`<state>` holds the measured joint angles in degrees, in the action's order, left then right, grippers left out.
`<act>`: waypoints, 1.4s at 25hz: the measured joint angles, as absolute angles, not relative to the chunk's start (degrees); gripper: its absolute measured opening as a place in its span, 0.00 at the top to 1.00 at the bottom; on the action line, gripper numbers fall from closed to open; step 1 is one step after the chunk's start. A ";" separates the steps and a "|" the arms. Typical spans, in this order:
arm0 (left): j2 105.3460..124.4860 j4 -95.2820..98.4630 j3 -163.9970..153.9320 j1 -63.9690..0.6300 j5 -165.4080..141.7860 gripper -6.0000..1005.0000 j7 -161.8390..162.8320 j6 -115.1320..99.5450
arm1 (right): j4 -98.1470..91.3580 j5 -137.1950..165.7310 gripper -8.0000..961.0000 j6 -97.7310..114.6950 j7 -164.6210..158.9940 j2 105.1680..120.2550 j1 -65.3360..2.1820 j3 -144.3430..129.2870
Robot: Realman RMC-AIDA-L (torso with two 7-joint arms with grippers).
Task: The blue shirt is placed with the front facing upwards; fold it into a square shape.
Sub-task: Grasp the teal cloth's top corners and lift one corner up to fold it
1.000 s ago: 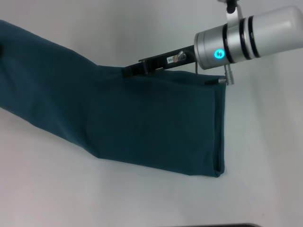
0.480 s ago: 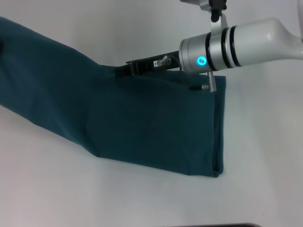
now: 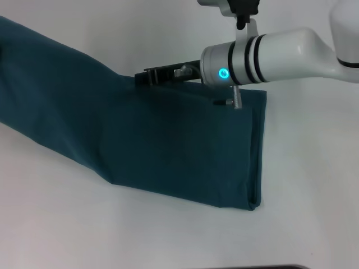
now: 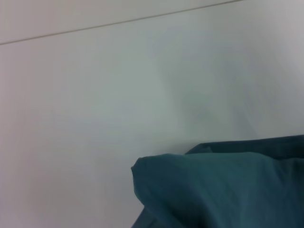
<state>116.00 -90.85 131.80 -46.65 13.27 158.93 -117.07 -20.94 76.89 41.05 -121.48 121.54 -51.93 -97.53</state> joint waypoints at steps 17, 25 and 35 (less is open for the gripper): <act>117.40 -94.86 131.82 -45.96 15.05 0.91 158.74 -117.34 | -20.64 68.55 0.98 32.60 -124.88 121.55 -58.37 -111.70; 117.69 -96.47 131.79 -45.32 15.91 0.91 158.72 -117.81 | -21.16 68.44 0.98 32.60 -125.24 121.55 -58.54 -112.30; 117.94 -96.39 131.67 -46.69 16.20 0.91 158.90 -117.63 | -21.18 69.63 0.98 34.02 -127.56 121.55 -59.12 -116.76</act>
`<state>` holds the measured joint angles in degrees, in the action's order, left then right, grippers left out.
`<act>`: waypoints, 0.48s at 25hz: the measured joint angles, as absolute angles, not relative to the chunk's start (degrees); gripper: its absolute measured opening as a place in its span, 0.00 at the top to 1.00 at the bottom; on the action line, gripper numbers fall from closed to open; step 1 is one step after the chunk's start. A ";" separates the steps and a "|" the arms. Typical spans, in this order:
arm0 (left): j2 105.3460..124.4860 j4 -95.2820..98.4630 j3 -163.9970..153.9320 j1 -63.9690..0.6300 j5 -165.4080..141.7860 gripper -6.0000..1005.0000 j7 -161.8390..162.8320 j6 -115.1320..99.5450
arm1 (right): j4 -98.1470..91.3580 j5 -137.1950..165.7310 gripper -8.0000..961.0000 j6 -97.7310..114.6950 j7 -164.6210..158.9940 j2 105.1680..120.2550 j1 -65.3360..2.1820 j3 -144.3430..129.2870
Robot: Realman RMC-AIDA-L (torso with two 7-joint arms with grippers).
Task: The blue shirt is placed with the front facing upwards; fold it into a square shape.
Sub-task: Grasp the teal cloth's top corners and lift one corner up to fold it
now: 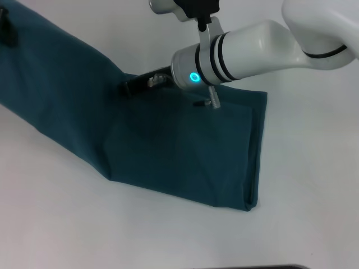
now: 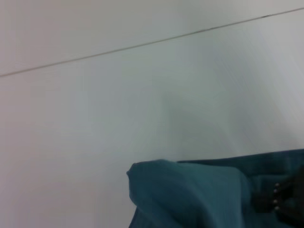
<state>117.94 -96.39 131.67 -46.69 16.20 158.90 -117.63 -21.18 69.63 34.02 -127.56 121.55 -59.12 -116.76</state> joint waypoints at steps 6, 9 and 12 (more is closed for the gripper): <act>118.88 -96.50 131.33 -48.08 16.20 0.91 159.08 -117.53 | -20.15 69.83 0.98 31.20 -127.95 121.55 -58.51 -116.81; 119.03 -96.49 131.27 -48.09 16.19 0.91 159.19 -117.47 | -20.21 69.85 0.98 29.13 -127.95 121.55 -58.15 -116.81; 119.03 -96.50 131.44 -47.96 16.18 0.91 159.27 -117.35 | -20.55 69.66 0.98 27.23 -127.89 121.55 -57.45 -116.65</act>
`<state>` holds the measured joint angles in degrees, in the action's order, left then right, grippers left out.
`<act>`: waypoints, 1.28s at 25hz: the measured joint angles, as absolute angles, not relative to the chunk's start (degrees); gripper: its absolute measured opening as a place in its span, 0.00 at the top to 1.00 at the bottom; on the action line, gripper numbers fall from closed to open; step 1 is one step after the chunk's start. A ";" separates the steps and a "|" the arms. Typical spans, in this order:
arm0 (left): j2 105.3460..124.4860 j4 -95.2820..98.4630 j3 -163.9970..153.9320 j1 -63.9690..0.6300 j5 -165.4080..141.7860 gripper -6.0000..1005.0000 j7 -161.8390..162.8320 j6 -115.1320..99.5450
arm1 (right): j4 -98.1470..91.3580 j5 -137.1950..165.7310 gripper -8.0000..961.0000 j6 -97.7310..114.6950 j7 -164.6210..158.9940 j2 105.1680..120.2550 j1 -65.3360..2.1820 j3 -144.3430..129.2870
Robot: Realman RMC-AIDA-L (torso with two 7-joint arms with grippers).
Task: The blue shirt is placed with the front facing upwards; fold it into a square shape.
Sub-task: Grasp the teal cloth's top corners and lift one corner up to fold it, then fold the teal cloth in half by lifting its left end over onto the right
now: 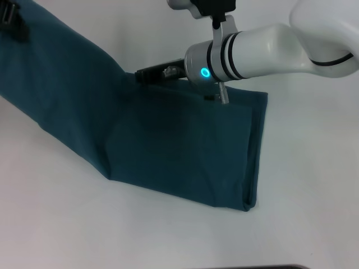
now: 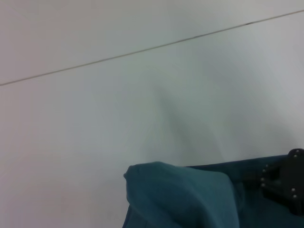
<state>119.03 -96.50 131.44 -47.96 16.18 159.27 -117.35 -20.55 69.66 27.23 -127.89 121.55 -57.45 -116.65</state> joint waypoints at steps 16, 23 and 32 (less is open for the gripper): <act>119.38 -97.33 131.52 -48.03 16.25 0.91 159.26 -117.13 | -21.20 69.42 0.98 30.02 -129.57 121.48 -57.02 -115.67; 119.85 -98.87 131.43 -47.91 16.35 0.91 159.30 -117.15 | -21.79 69.23 0.98 25.71 -129.55 121.53 -56.98 -115.84; 120.16 -99.38 131.42 -48.14 17.58 0.91 159.48 -117.05 | -21.77 69.48 0.98 29.06 -129.13 121.55 -57.29 -115.87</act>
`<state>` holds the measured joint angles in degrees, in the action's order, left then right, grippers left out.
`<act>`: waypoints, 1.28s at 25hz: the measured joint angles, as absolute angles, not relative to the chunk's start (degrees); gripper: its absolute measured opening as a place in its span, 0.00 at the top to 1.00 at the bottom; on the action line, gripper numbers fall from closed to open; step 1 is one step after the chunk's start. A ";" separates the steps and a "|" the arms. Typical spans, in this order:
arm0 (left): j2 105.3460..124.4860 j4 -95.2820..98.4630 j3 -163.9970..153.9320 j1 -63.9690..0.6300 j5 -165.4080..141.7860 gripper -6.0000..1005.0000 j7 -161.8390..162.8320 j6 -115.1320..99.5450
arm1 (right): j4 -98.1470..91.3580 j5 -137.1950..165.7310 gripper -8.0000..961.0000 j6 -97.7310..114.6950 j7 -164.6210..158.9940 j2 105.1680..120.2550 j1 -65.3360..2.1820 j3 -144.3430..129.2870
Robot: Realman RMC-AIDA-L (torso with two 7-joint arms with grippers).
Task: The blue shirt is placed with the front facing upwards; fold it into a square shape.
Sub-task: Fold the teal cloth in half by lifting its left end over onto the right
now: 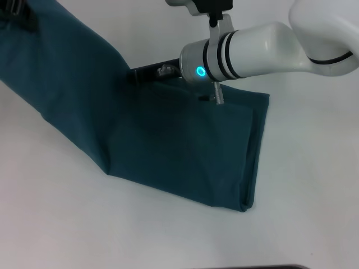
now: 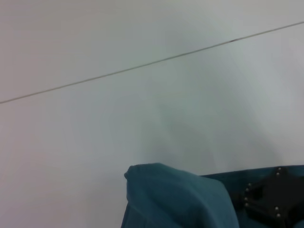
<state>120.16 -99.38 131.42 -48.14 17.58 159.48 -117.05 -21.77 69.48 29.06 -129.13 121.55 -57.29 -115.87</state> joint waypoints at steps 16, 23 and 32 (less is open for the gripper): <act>120.24 -99.13 131.12 -48.23 17.69 0.91 160.16 -116.99 | -31.18 74.79 0.96 37.66 -125.01 116.84 -48.07 -108.65; 120.07 -98.81 131.17 -49.57 20.04 0.91 160.28 -117.80 | -35.28 91.03 0.96 53.09 -124.50 112.59 -38.55 -83.52; 120.64 -95.96 126.12 -49.86 25.86 0.91 160.38 -118.03 | -36.99 103.18 0.96 58.86 -124.31 112.32 -35.02 -69.57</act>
<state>120.64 -95.96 126.12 -49.86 25.86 160.38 -118.03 -36.99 103.18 58.86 -124.31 112.32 -35.02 -69.57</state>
